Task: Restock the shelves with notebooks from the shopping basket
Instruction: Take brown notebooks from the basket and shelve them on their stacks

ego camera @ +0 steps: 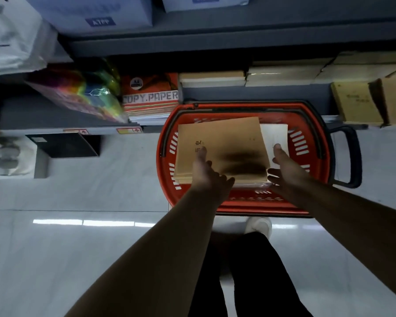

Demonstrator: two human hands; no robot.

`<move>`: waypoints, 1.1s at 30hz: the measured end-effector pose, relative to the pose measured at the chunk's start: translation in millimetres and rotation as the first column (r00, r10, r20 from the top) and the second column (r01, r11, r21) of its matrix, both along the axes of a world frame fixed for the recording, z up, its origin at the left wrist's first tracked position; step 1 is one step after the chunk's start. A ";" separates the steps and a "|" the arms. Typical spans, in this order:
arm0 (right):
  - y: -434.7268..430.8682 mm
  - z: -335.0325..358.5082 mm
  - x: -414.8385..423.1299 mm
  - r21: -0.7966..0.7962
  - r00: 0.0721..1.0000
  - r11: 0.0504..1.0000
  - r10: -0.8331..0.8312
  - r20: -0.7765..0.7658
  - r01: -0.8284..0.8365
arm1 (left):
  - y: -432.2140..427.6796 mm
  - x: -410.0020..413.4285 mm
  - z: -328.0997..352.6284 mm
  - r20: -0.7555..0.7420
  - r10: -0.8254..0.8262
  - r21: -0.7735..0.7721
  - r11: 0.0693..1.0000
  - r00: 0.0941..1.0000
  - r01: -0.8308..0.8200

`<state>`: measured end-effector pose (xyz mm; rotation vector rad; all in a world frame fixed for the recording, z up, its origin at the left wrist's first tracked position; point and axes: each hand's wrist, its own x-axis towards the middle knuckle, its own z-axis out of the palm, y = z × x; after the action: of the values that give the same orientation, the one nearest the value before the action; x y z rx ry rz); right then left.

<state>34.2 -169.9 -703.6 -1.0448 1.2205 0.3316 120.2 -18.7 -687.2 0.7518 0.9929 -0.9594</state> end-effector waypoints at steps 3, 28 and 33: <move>3.1 -6.4 3.5 -0.017 1.000 1.000 -0.015 -0.028 0.014 | 3.0 -5.0 -10.2 0.005 0.023 0.006 1.000 1.000 -0.023; -14.8 -29.7 21.9 -0.273 0.977 0.961 -0.010 -0.211 -0.049 | -3.1 -0.1 -34.0 -0.080 0.105 0.173 0.981 0.991 -0.090; -21.7 -24.4 30.6 -0.254 0.976 0.966 -0.103 -0.193 0.052 | 0.7 5.2 -39.7 -0.086 0.135 0.182 0.976 0.987 -0.117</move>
<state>64.7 -191.6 -728.0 -1.1949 1.5142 0.2329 125.4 -18.0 -726.8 0.7844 1.2097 -0.8111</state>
